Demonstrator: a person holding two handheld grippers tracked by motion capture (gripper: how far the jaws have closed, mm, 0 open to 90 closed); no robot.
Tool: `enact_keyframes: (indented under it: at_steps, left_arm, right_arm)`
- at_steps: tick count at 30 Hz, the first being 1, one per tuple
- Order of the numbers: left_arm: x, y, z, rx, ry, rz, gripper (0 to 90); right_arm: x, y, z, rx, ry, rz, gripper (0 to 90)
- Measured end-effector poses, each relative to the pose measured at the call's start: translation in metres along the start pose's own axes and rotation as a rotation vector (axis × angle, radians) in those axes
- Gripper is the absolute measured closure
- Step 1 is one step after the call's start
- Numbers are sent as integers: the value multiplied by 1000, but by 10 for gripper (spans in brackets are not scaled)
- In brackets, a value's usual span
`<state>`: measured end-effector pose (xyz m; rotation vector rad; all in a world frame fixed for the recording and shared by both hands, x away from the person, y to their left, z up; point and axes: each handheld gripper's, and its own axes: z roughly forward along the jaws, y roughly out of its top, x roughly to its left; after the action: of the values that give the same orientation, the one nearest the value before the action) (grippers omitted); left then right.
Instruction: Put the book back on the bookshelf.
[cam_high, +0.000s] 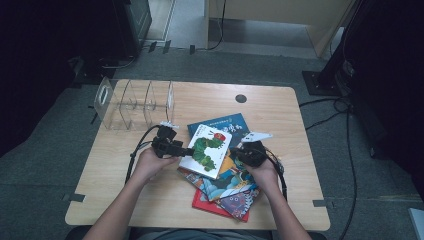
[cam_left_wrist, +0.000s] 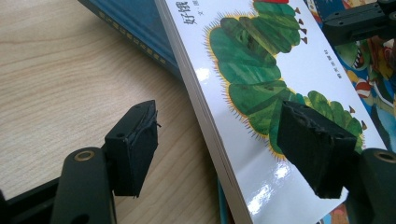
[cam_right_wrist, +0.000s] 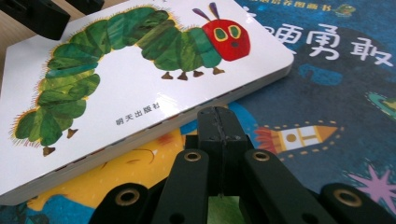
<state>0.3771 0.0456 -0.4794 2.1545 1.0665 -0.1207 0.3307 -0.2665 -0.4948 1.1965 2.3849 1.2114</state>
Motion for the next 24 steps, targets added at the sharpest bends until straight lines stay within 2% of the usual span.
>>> enact_keyframes:
  at_steps: [4,7,11,16,24]
  left_arm:
    - [1,-1,4,9,-9,-13,296]
    - [1,-1,6,7,-31,-27,294]
    - [2,-2,7,12,-41,-41,292]
    - [-1,-3,8,30,-52,-32,281]
    - [4,-8,8,39,-87,-91,266]
  right_arm:
    - [5,2,4,-1,5,-17,900]
    - [5,3,6,-2,5,-14,900]
    - [5,3,6,-1,11,-13,900]
    - [7,5,10,-10,28,-19,900]
    - [15,10,18,-1,69,-34,900]
